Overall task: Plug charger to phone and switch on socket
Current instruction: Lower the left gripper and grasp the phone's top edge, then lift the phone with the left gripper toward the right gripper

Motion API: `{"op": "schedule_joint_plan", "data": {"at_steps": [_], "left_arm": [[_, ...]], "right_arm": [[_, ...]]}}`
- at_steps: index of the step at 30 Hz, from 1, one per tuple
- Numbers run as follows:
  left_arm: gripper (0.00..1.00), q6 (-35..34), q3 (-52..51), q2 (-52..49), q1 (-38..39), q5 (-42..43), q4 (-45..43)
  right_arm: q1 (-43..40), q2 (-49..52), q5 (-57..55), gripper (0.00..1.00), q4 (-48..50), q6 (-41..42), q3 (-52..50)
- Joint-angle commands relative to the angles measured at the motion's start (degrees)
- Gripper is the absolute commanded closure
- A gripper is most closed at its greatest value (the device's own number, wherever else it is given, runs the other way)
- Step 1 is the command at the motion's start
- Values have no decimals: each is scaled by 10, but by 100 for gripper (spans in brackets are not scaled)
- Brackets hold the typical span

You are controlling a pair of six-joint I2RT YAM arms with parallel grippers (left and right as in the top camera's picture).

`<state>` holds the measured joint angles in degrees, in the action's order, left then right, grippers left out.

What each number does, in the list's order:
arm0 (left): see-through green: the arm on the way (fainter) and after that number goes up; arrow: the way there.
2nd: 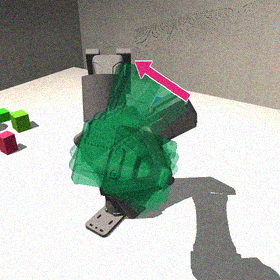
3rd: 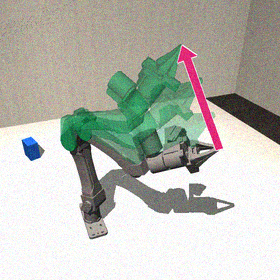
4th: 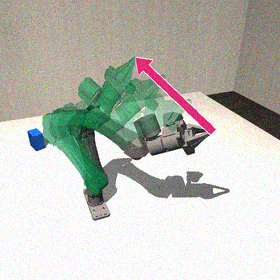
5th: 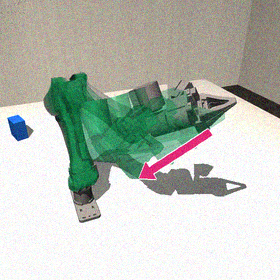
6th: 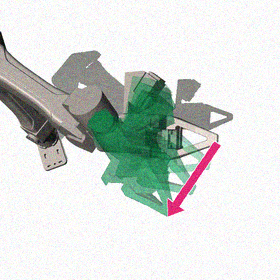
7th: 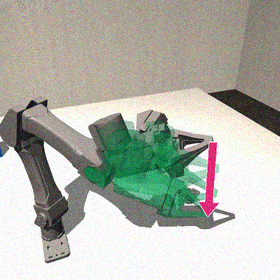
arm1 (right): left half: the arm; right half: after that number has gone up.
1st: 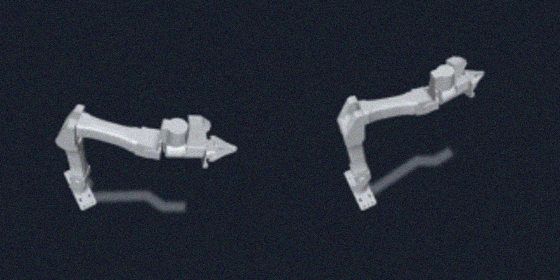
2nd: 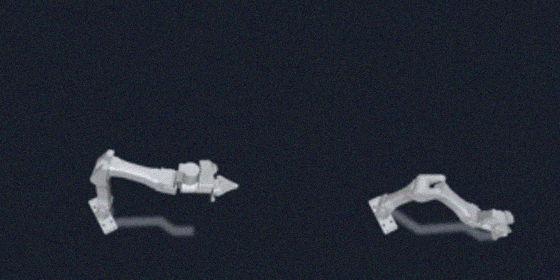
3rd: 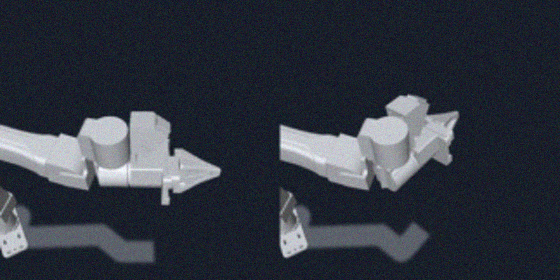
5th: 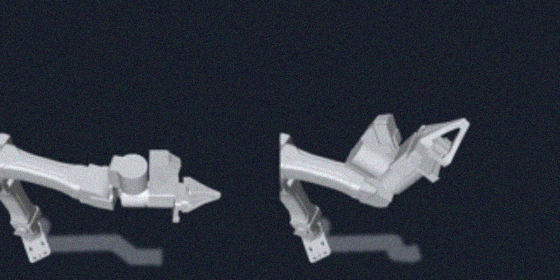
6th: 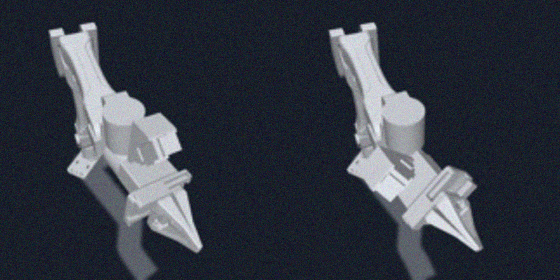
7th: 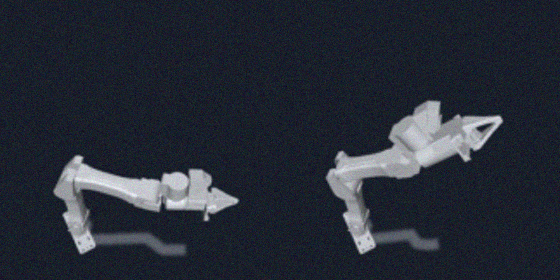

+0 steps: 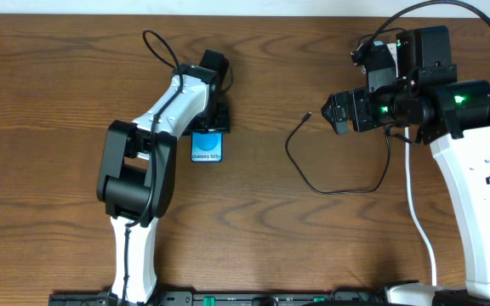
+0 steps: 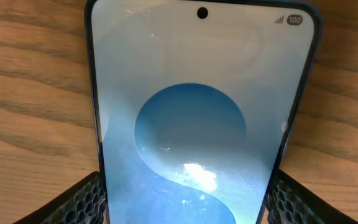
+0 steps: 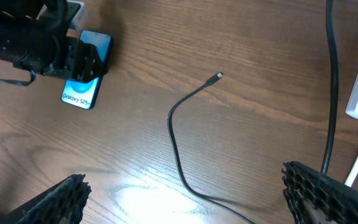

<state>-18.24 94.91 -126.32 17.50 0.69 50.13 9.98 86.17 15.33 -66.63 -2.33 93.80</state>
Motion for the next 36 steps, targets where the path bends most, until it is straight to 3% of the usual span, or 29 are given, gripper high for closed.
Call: {"op": "schedule_joint_plan", "data": {"at_steps": [1, 2, 5, 11, 17, 26, 32, 36], "left_arm": [[66, -5, -6, 45, -7, -14, 3], [68, -5, -6, 48, -7, -14, 3], [92, -5, -6, 53, -7, -14, 3], [92, -14, -2, 66, -8, -11, 16], [93, -76, 4, 117, -31, 24, 25], [93, -243, 4, 198, -114, 196, 26], [93, -433, 4, 215, -149, 276, 50], [93, -474, 3, 215, -153, 336, 53]], "right_arm": [[4, -3, -4, 1, 1, -7, -1], [4, -3, -4, 1, 0, -7, -1], [4, -3, -4, 1, 0, -7, -1], [4, -3, -4, 1, 0, 1, -1], [5, 1, 9, 1, 18, 64, -1], [31, 26, 81, 1, 58, 94, -1], [72, 38, 89, 1, 98, 144, -1], [103, 50, 89, 2, 127, 165, -1]]}}
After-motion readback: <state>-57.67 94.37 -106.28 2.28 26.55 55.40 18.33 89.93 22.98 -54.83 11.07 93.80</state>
